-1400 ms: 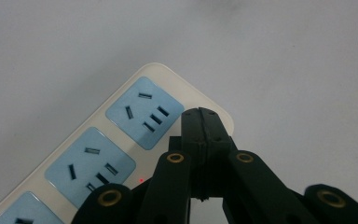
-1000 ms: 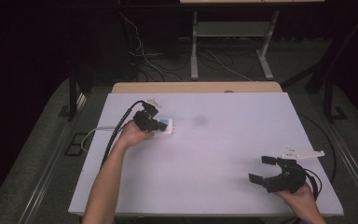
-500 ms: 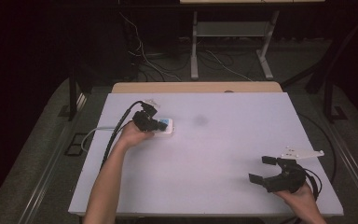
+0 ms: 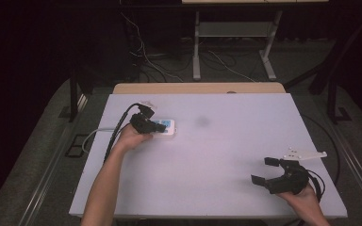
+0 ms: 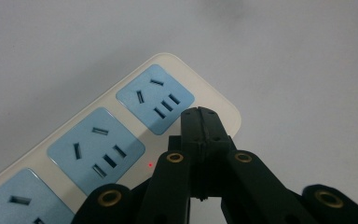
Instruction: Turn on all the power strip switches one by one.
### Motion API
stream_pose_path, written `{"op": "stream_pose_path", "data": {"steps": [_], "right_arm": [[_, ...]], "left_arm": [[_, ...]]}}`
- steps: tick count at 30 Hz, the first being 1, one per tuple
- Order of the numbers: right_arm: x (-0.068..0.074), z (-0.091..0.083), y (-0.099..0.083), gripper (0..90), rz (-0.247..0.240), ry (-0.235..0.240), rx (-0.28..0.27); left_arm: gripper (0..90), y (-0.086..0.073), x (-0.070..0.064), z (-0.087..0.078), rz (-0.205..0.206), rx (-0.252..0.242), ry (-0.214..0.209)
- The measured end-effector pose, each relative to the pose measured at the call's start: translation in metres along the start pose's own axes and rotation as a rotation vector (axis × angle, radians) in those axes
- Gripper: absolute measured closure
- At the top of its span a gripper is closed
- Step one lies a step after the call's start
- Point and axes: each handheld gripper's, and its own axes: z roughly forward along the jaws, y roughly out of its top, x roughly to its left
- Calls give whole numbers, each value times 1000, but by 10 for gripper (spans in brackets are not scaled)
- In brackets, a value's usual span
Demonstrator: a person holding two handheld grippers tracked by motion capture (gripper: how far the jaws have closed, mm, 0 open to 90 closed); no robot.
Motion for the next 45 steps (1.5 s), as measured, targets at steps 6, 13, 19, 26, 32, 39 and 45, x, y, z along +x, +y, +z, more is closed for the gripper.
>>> {"op": "stream_pose_path", "data": {"steps": [6, 13, 19, 26, 32, 39, 45], "right_arm": [[1, -2, 0, 5, -2, 2, -5], [0, -2, 0, 5, 2, 1, -8], [-2, -3, 0, 5, 6, 0, -14], [-1, -3, 0, 5, 7, 2, -16], [-1, -3, 0, 5, 4, 4, -21], [-1, -4, 1, 5, 7, 5, -24], [-1, -4, 1, 5, 3, 7, -28]], "left_arm": [[898, 2, -2, 2, -24, 8, 9], [895, -2, -5, 1, 5, -26, 47], [893, -5, -8, -4, 6, -24, 55], [885, -6, -18, -19, 19, -66, 53], [725, -15, -23, -39, 9, -103, 69], [401, -27, -31, -62, -47, -149, 87], [108, -42, -44, -75, -67, -213, 87]]}}
